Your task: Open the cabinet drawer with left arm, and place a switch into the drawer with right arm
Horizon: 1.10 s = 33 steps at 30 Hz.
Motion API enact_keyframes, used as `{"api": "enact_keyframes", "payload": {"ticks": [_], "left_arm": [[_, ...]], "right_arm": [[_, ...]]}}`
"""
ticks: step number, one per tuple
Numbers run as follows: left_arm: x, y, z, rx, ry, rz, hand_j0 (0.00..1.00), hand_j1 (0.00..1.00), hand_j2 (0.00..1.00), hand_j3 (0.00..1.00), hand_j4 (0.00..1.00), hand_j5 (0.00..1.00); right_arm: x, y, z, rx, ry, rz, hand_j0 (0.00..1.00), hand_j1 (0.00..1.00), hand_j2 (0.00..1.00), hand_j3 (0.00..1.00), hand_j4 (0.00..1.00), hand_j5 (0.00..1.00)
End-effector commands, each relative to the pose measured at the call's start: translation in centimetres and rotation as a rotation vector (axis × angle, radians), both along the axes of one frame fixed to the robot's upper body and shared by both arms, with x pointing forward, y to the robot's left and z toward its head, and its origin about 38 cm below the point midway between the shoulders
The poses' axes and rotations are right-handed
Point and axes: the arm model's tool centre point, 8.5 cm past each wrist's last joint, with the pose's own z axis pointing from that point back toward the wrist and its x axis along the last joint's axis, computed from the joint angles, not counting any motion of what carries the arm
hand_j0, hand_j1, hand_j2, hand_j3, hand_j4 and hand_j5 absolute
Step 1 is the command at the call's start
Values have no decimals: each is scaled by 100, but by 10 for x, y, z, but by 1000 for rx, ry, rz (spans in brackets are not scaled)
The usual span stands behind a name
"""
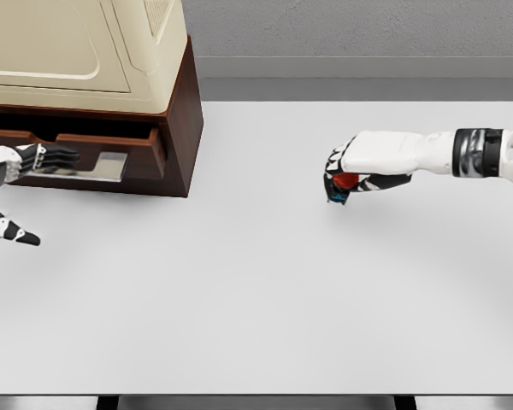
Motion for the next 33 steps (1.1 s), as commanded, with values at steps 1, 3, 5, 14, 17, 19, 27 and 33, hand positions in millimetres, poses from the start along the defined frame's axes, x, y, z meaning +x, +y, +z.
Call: {"api": "enact_keyframes", "payload": {"ticks": [1, 3, 5, 14, 17, 19, 27, 33], "left_arm": [[-5, 7, -11, 85, 19, -13, 100, 100, 100, 100, 100, 100], [-6, 8, -9, 68, 36, -15, 100, 100, 100, 100, 100, 100], [-6, 8, -9, 53, 43, -14, 100, 100, 100, 100, 100, 100], [-10, 5, -10, -32, 143, -25, 100, 100, 100, 100, 100, 100], [-11, 7, -8, -53, 155, -22, 100, 100, 100, 100, 100, 100], [-15, 10, -10, -42, 174, -22, 100, 100, 100, 100, 100, 100], [-22, 16, -18, -28, 208, -8, 100, 100, 100, 100, 100, 100], [-22, 16, -18, -30, 211, -6, 100, 100, 100, 100, 100, 100]], "right_arm": [[0, 4, 1, 19, 8, 4, 47, 47, 47, 47, 47, 47], [1, 8, 3, 26, 3, 13, 47, 47, 47, 47, 47, 47], [0, 13, 6, 31, -6, 28, 47, 47, 47, 47, 47, 47], [-5, 27, 17, 45, -31, 70, 46, 46, 46, 46, 46, 46], [-6, 34, 22, 53, -43, 87, 46, 46, 46, 46, 46, 46], [-6, 39, 25, 61, -49, 98, 46, 46, 46, 46, 46, 46], [-7, 56, 37, 85, -68, 142, 46, 46, 46, 46, 46, 46], [-11, 70, 48, 90, -96, 185, 45, 45, 45, 45, 45, 45]]}}
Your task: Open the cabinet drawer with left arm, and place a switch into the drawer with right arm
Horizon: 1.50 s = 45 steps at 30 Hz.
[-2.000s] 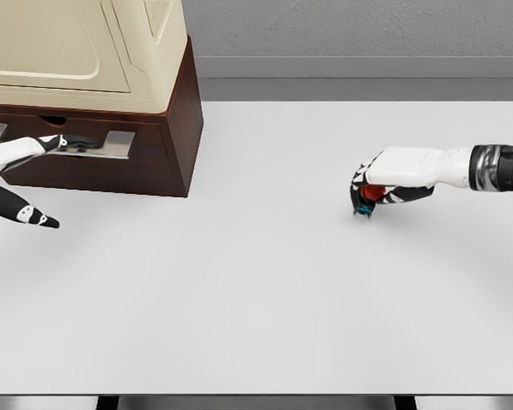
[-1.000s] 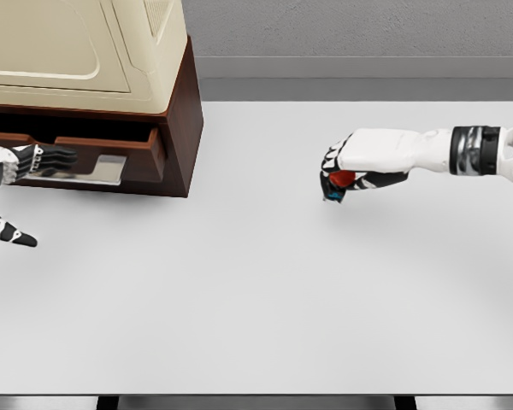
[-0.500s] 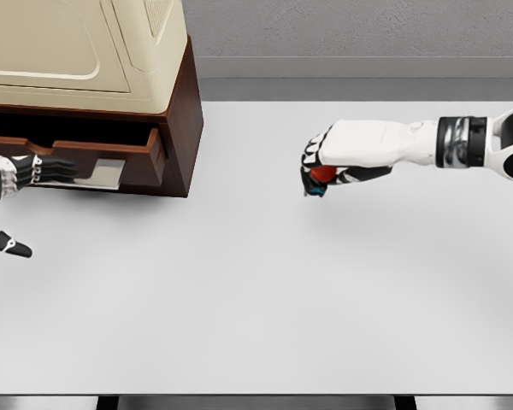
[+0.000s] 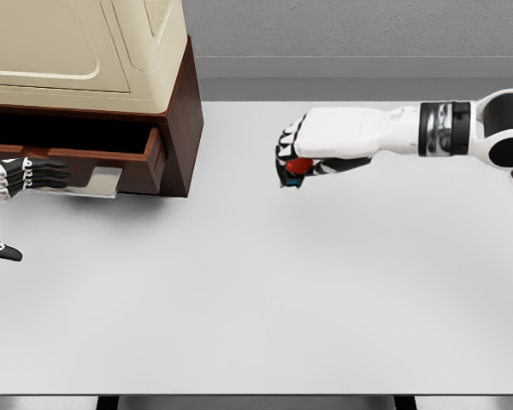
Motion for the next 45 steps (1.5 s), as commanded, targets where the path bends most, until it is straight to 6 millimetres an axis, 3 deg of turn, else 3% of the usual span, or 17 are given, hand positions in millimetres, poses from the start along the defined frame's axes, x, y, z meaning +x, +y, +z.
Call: {"api": "enact_keyframes", "payload": {"ticks": [1, 13, 21, 25, 37, 45], "left_arm": [[-5, 4, -18, 112, 13, -29, 100, 100, 100, 100, 100, 100], [-10, 9, -21, 110, 41, -14, 100, 100, 100, 100, 100, 100], [-15, 11, -28, 116, 67, -11, 100, 100, 100, 100, 100, 100], [-18, 12, -34, 118, 85, -9, 100, 100, 100, 100, 100, 100], [-24, 15, -42, 126, 117, -5, 100, 100, 100, 100, 100, 100], [-25, 15, -44, 125, 123, -6, 100, 100, 100, 100, 100, 100]], "right_arm": [[-3, 8, -2, 8, 12, 19, 45, 45, 45, 45, 45, 45], [-4, 62, 15, 31, 4, 107, 45, 45, 45, 45, 45, 45], [-6, 73, 33, 47, -10, 145, 45, 45, 45, 45, 45, 45], [-10, 94, 40, 58, -11, 179, 44, 44, 44, 44, 44, 44], [-13, 112, 63, 90, -22, 214, 44, 44, 44, 44, 44, 44], [-16, 137, 78, 107, -31, 228, 43, 43, 43, 43, 43, 43]]}}
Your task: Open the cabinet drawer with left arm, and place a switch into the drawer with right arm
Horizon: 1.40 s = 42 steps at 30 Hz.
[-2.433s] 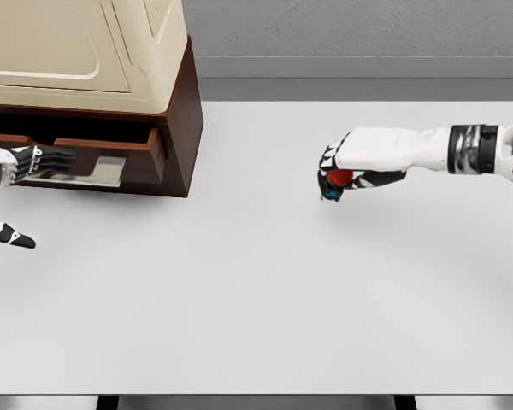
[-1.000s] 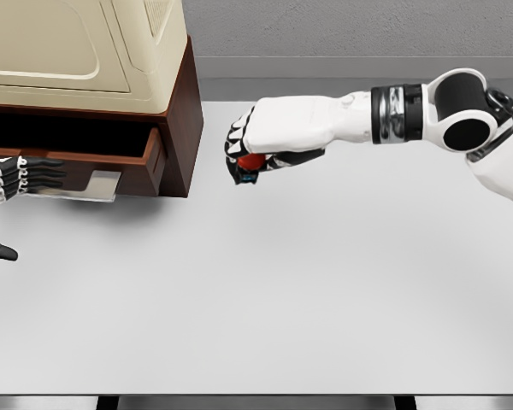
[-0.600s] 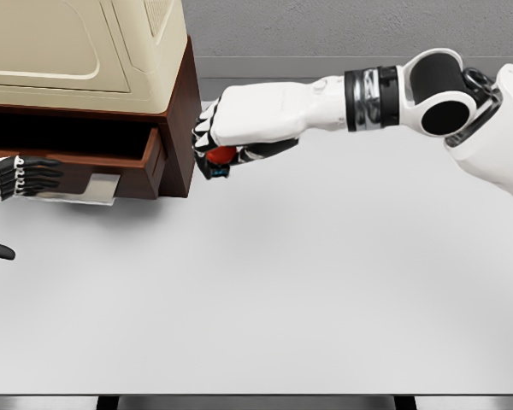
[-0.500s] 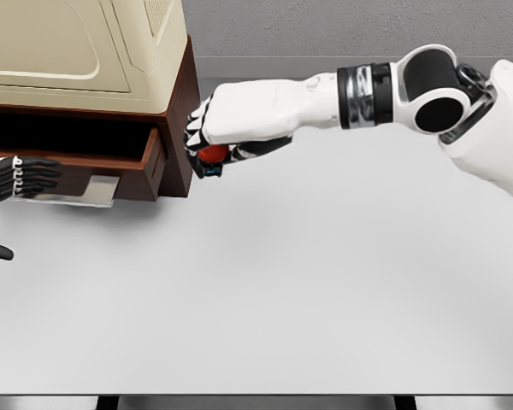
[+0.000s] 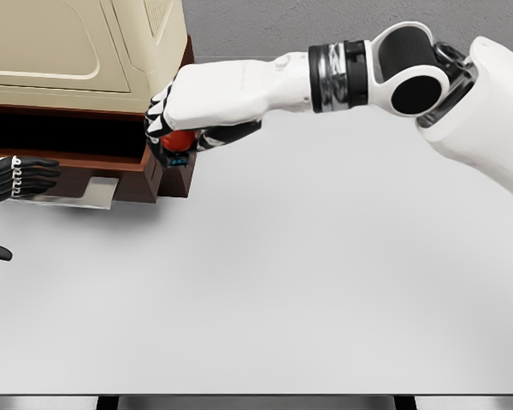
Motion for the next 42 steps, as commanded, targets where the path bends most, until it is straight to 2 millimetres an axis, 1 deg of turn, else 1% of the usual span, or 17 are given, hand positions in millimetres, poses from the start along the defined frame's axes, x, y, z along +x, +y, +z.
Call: {"api": "enact_keyframes", "payload": {"ticks": [1, 9, 15, 17, 18, 21, 24, 30, 34, 37, 42], "left_arm": [[-22, 7, -50, 113, 116, -30, 100, 100, 100, 100, 100, 100], [-22, 6, -51, 111, 118, -30, 100, 100, 100, 100, 100, 100], [-22, 6, -51, 111, 118, -30, 100, 100, 100, 100, 100, 100], [-22, 6, -51, 111, 119, -30, 100, 100, 100, 100, 100, 100], [-22, 5, -52, 108, 119, -32, 100, 100, 100, 100, 100, 100], [-22, 5, -52, 107, 119, -32, 100, 100, 100, 100, 100, 100], [-22, 5, -52, 107, 119, -32, 100, 100, 100, 100, 100, 100], [-22, 5, -52, 106, 119, -33, 100, 100, 100, 100, 100, 100], [-22, 4, -53, 104, 122, -34, 100, 100, 100, 100, 100, 100], [-22, 4, -53, 104, 122, -34, 100, 100, 100, 100, 100, 100], [-23, 5, -56, 103, 128, -33, 100, 100, 100, 100, 100, 100]], "right_arm": [[-2, 8, 1, 9, 15, 3, 43, 43, 43, 43, 43, 43], [4, 25, 9, 22, 21, -7, 43, 43, 43, 43, 43, 43], [11, 42, 12, 28, 37, -14, 43, 43, 43, 43, 43, 43], [11, 48, 12, 30, 43, -9, 41, 41, 41, 41, 41, 41], [13, 49, 12, 30, 45, -15, 41, 41, 41, 41, 41, 41], [18, 54, 8, 20, 56, -20, 42, 42, 42, 42, 42, 42], [25, 51, 6, 17, 63, -38, 42, 42, 42, 42, 42, 42], [30, 56, 4, 17, 71, -44, 42, 42, 42, 42, 42, 42], [33, 66, 2, 10, 78, -43, 42, 42, 42, 42, 42, 42], [33, 78, 2, 4, 84, -37, 42, 42, 42, 42, 42, 42], [43, 81, -4, -10, 98, -52, 42, 42, 42, 42, 42, 42]]}}
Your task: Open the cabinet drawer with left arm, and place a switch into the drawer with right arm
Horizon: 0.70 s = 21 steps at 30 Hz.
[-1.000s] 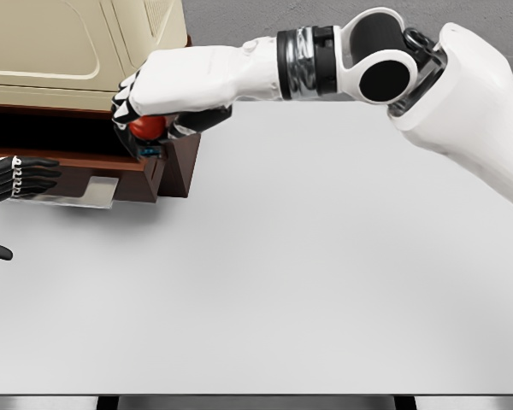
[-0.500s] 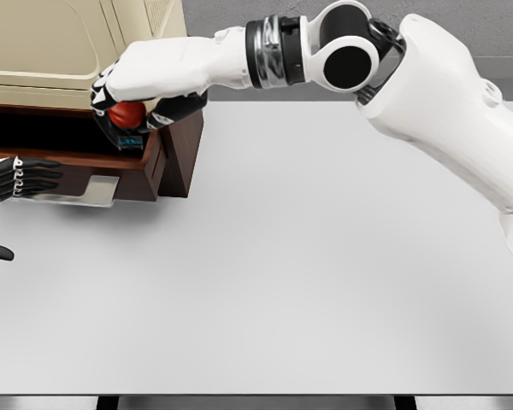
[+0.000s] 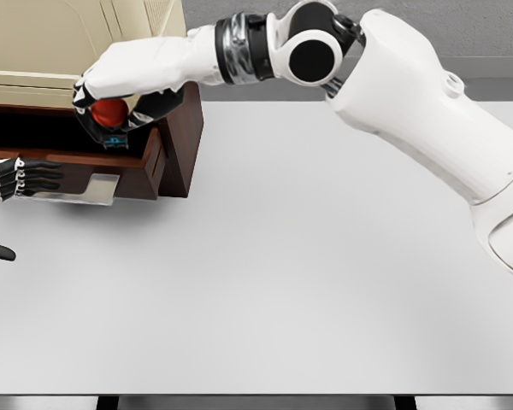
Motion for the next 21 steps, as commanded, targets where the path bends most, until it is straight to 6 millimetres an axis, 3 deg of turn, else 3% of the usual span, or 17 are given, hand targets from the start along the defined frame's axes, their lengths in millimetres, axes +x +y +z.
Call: {"api": "enact_keyframes", "payload": {"ticks": [1, 19, 21], "left_arm": [[-24, 6, -52, 110, 127, -34, 100, 100, 100, 100, 100, 100], [-24, 5, -55, 108, 131, -36, 100, 100, 100, 100, 100, 100], [-25, 5, -55, 108, 133, -36, 100, 100, 100, 100, 100, 100]], "right_arm": [[5, 6, -5, 1, 20, 0, 42, 42, 42, 42, 42, 42], [20, 14, -13, -15, 43, -29, 44, 44, 44, 44, 44, 44], [22, 14, -15, -16, 50, -40, 57, 57, 57, 57, 57, 57]]}}
